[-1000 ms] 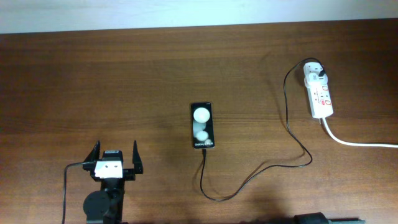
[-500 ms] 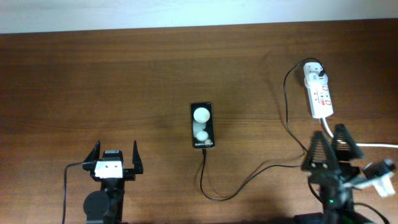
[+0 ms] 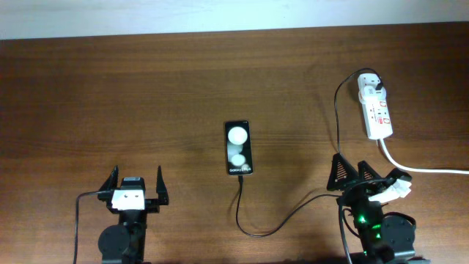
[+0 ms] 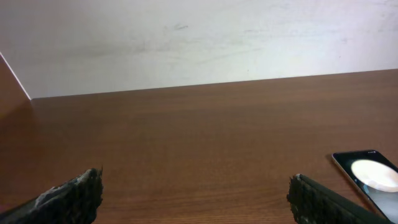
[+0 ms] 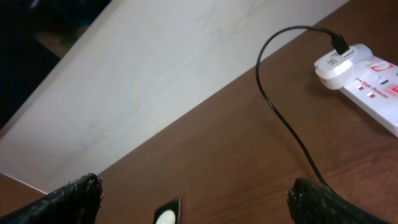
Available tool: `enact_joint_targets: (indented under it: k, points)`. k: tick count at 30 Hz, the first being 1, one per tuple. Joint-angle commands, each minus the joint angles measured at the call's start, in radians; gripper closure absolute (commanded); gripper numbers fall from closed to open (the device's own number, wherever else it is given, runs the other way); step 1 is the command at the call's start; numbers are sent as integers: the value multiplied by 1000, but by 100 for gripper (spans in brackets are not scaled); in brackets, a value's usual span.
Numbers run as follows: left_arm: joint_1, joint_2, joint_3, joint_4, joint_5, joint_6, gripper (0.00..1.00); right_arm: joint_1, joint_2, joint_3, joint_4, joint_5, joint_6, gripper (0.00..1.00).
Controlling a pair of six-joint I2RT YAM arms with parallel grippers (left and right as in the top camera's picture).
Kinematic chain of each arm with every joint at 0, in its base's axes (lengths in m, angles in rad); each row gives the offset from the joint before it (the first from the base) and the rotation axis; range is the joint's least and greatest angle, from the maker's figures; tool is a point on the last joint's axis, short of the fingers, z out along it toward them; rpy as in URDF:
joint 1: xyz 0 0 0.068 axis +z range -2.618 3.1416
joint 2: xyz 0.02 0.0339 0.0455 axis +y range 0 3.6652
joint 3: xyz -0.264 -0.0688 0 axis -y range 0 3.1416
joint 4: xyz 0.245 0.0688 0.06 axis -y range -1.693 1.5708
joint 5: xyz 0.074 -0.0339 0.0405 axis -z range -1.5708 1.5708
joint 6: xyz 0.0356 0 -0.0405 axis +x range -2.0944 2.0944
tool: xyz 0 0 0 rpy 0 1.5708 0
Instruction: Plug charger to phone and switch on socket
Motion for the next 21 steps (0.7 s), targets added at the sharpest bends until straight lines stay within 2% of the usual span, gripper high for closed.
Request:
enact_joint_targets:
  k: [1,4,21]
  points:
    - [6,-3,-8,2,11,17,1,-2,-6,-49,0,9,-7,1]
    - [6,-3,-8,2,11,17,1,-2,-2,-91,-3,9,-7,1]
    - [6,-3,-8,2,11,17,1,-2,-2,-92,-1,13,-7,1]
